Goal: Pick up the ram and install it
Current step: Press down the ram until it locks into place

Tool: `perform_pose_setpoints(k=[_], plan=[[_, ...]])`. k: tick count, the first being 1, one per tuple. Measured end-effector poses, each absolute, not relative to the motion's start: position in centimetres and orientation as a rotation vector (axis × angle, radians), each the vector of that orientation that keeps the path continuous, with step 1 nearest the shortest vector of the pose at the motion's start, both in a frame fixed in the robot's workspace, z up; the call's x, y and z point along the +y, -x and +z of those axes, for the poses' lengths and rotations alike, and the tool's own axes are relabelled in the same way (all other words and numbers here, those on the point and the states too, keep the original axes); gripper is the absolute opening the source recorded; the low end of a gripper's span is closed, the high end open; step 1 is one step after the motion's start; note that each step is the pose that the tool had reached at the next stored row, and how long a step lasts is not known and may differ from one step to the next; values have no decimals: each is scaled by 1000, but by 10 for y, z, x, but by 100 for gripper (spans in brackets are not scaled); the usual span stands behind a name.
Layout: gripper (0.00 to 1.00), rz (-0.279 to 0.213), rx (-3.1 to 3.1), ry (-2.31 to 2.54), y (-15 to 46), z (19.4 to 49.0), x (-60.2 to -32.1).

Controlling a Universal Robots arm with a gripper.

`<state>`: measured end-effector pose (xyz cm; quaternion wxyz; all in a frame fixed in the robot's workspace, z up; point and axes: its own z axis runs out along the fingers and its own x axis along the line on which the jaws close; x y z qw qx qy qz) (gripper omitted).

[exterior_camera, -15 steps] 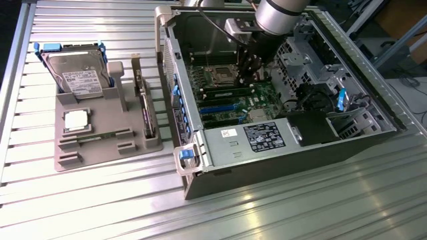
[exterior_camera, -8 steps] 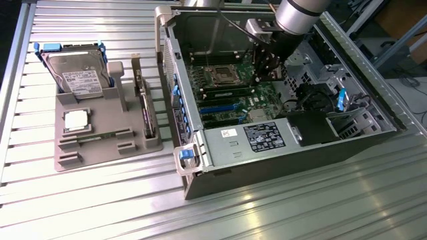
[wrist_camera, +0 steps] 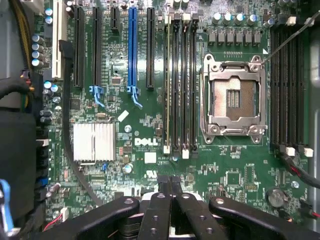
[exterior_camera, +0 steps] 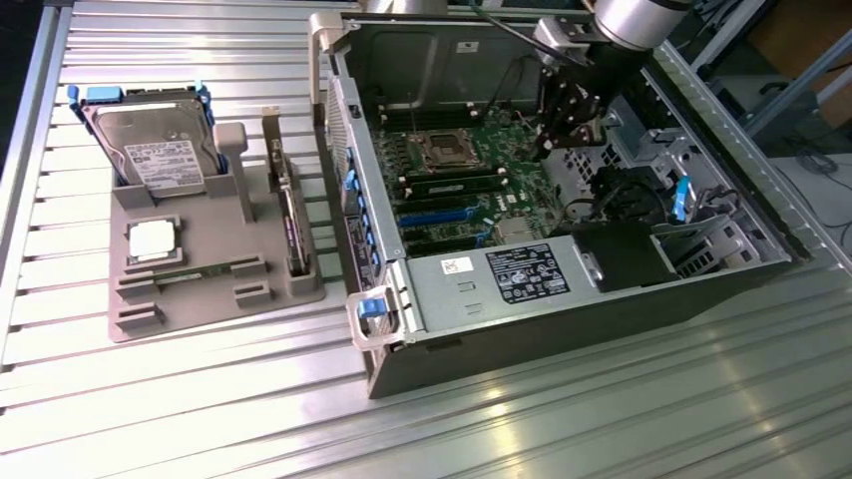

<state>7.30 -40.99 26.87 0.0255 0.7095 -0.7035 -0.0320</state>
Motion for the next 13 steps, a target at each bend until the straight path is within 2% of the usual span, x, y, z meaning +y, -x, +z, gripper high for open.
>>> perform_pose_setpoints(k=[13], plan=[[10,-98,-2292,-2072,-75,274,-410]])
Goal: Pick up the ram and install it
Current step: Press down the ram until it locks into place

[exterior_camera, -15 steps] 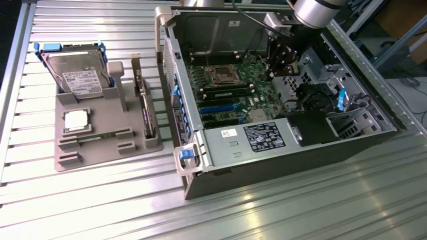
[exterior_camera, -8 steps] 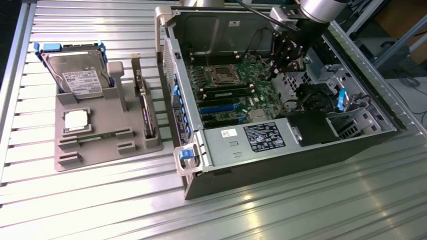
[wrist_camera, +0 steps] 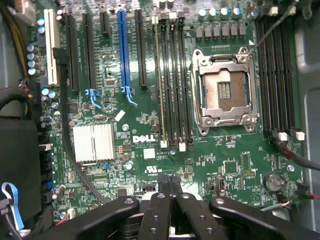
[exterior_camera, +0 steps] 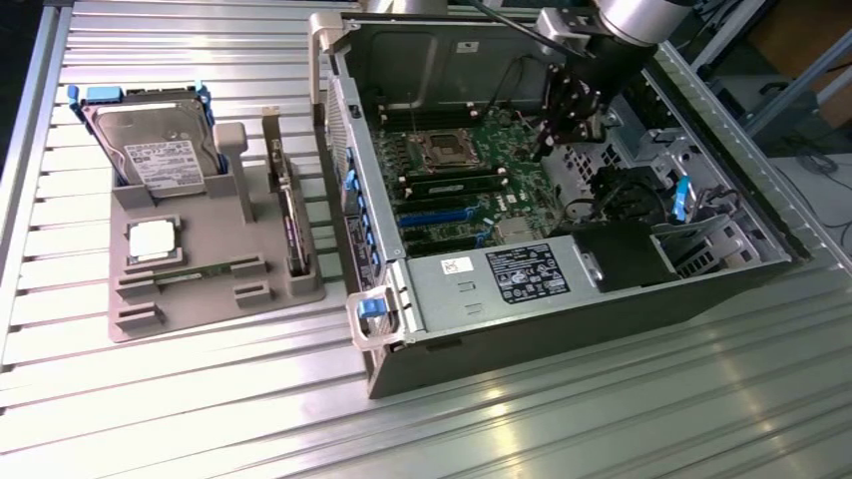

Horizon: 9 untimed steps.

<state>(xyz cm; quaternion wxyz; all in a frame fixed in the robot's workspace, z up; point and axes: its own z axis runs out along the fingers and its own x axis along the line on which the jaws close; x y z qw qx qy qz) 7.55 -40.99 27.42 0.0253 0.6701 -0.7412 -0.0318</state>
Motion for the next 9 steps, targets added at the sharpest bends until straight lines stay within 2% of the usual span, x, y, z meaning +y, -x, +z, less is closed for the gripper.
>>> perform_pose_setpoints(k=[9], plan=[[10,-101,-2572,-1721,-75,273,-410]])
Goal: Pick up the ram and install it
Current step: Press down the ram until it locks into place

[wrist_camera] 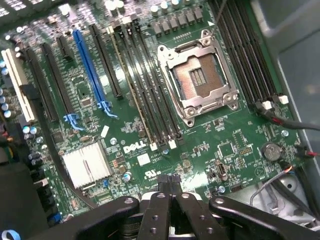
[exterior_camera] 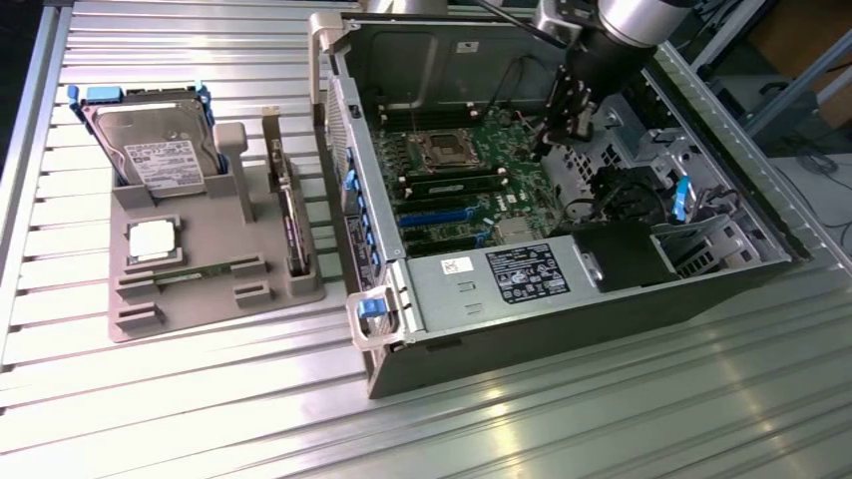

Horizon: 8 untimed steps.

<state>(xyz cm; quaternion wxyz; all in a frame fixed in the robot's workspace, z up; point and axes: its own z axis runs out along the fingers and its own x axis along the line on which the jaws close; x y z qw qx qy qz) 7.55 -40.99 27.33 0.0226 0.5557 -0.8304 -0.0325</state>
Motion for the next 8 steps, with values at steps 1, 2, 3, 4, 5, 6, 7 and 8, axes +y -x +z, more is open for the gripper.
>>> perform_pose_setpoints(k=[1,2,3,4,5,6,7,8], plan=[[10,-100,-2597,-1684,-75,273,-410],[10,-100,-2614,-1658,-75,273,-410],[10,-100,-2628,-1636,-75,273,-410],[10,-100,-2640,-1617,-75,273,-410],[10,-100,-2653,-1596,-75,273,-410],[10,-99,-2669,-1570,-75,273,-410],[10,-99,-2683,-1546,-75,273,-410],[10,-98,-2703,-1510,-75,272,-410]])
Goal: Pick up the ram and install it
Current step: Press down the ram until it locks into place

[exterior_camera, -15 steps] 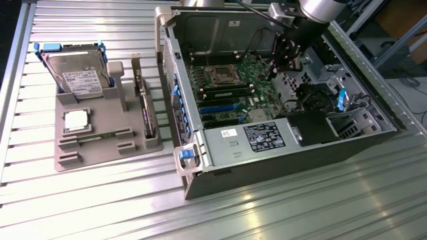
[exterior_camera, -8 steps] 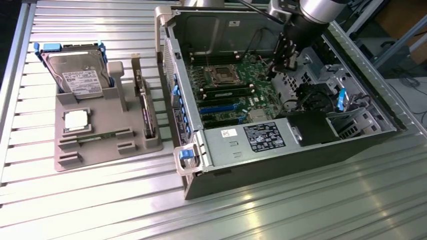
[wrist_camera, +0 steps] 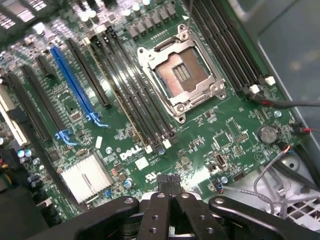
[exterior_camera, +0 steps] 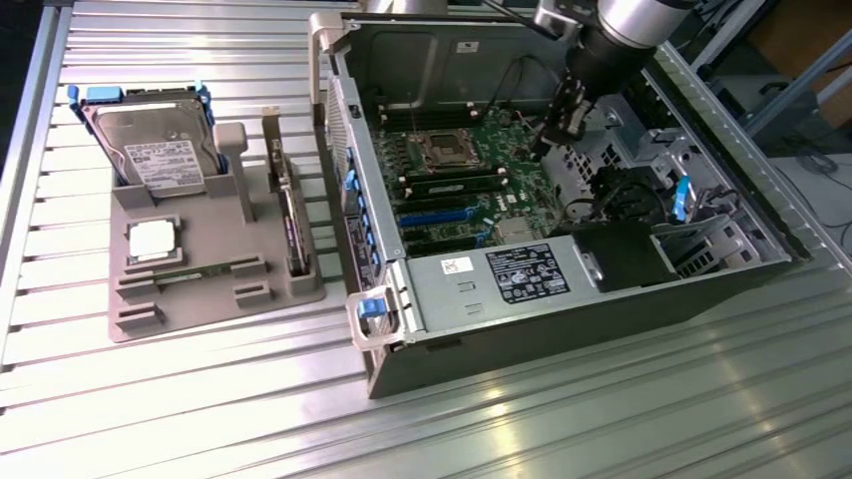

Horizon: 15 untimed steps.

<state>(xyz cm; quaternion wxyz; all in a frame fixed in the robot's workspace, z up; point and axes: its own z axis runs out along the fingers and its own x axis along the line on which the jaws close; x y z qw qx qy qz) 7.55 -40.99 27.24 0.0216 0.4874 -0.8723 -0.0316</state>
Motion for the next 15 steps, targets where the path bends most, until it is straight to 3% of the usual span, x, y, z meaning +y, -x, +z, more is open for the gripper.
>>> perform_pose_setpoints(k=[15], plan=[[10,-70,-2911,-1052,-75,270,-410]])
